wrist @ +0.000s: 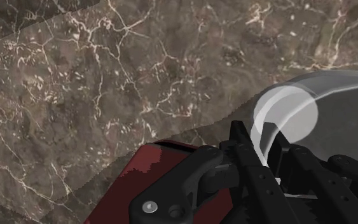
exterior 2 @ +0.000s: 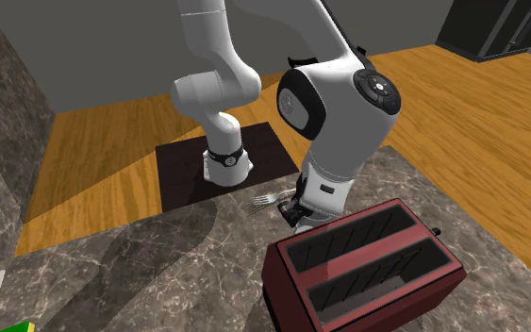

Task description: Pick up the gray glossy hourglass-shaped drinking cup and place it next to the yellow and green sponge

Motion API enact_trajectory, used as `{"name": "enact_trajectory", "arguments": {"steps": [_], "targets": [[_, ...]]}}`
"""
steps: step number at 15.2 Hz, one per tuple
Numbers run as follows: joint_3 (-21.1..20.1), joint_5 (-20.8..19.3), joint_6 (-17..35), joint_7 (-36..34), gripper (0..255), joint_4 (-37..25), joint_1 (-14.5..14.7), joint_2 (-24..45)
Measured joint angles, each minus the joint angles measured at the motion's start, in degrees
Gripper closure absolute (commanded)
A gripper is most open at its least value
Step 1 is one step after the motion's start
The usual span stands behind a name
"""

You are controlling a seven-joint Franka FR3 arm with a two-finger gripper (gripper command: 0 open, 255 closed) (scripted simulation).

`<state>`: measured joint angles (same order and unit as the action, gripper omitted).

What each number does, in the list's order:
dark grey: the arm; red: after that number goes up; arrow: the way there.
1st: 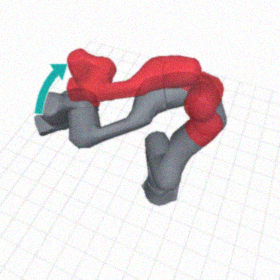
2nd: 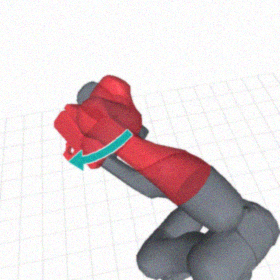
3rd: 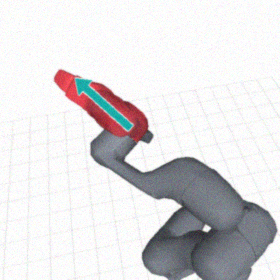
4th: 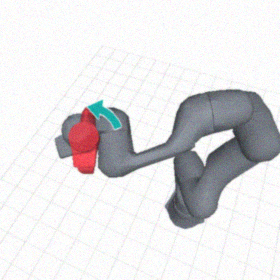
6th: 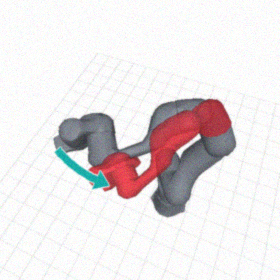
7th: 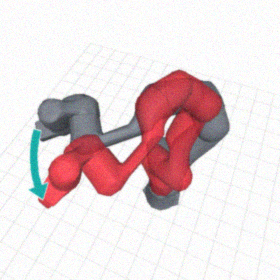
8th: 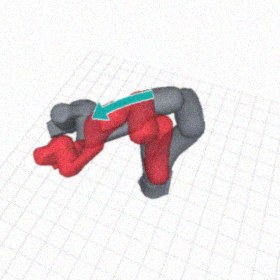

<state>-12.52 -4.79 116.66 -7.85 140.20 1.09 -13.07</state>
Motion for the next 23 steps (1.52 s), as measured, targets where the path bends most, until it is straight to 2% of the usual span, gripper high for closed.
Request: {"name": "enact_trajectory", "arguments": {"steps": [23], "targets": [[0.8,1.3,-17.5,2.7,255,-11.5,0.2,-6.2]]}}
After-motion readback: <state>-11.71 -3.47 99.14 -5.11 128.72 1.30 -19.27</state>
